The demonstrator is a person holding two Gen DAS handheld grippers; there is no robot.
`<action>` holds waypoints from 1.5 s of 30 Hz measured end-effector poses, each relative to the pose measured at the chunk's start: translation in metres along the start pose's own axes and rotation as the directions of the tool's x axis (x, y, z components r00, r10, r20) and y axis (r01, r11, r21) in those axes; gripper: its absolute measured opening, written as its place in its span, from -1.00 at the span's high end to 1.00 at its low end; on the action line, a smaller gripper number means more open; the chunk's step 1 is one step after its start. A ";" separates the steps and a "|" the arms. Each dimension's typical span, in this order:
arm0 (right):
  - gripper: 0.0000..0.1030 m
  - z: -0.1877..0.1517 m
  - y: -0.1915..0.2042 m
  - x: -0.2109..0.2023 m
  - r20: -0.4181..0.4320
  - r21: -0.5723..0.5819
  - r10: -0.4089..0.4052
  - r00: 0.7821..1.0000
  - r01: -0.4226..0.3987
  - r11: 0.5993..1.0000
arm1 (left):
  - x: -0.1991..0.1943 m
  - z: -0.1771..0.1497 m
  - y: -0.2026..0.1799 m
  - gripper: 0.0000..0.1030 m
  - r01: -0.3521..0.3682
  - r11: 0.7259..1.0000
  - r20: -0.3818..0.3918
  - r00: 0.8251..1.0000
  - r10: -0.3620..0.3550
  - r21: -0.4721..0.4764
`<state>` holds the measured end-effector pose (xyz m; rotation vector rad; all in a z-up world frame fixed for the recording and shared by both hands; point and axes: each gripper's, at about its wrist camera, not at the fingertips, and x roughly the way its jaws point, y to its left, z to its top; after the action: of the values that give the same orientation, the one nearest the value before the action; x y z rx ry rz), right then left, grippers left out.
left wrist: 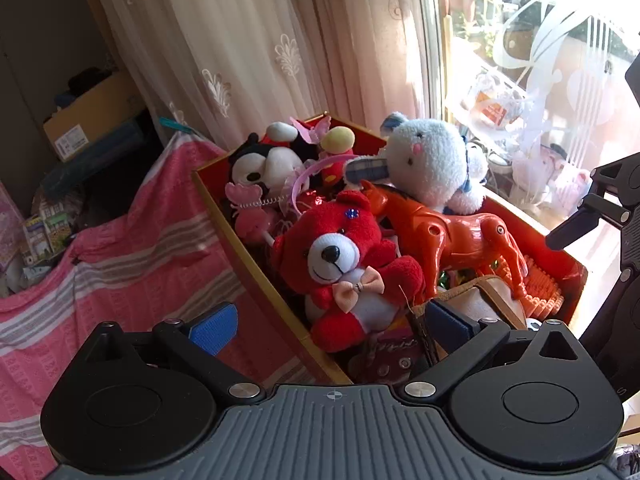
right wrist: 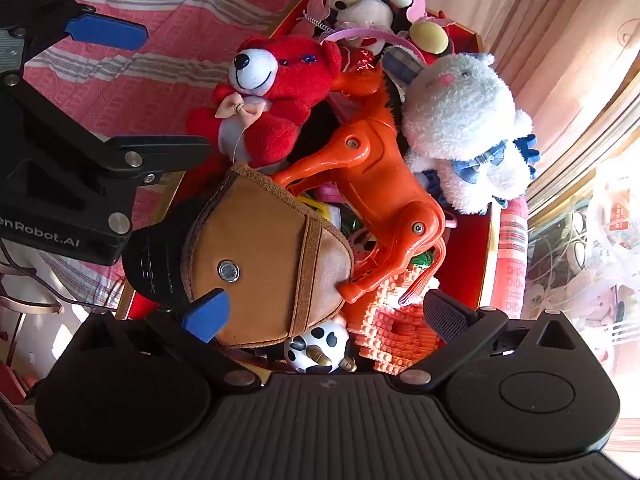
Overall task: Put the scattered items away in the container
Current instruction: 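Withdraw both grippers from the filled box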
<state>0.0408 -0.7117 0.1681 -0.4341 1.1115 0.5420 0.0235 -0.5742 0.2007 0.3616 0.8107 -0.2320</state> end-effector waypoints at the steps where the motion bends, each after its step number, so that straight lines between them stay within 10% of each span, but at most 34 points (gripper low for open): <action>1: -0.99 0.000 0.003 0.002 -0.009 -0.015 -0.009 1.000 0.009 1.000 | 0.003 -0.002 -0.001 -1.00 0.003 1.000 -0.009 1.000 -0.003 -0.002; 45: -0.99 0.009 -0.008 0.014 -0.078 -0.145 -0.040 0.996 0.028 0.989 | 0.042 0.015 -0.022 -0.99 0.142 0.989 -0.107 0.985 -0.137 0.041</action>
<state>0.0570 -0.7100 0.1596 -0.6039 1.1445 0.5807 0.0543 -0.6035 0.1742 0.3651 0.9356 -0.3667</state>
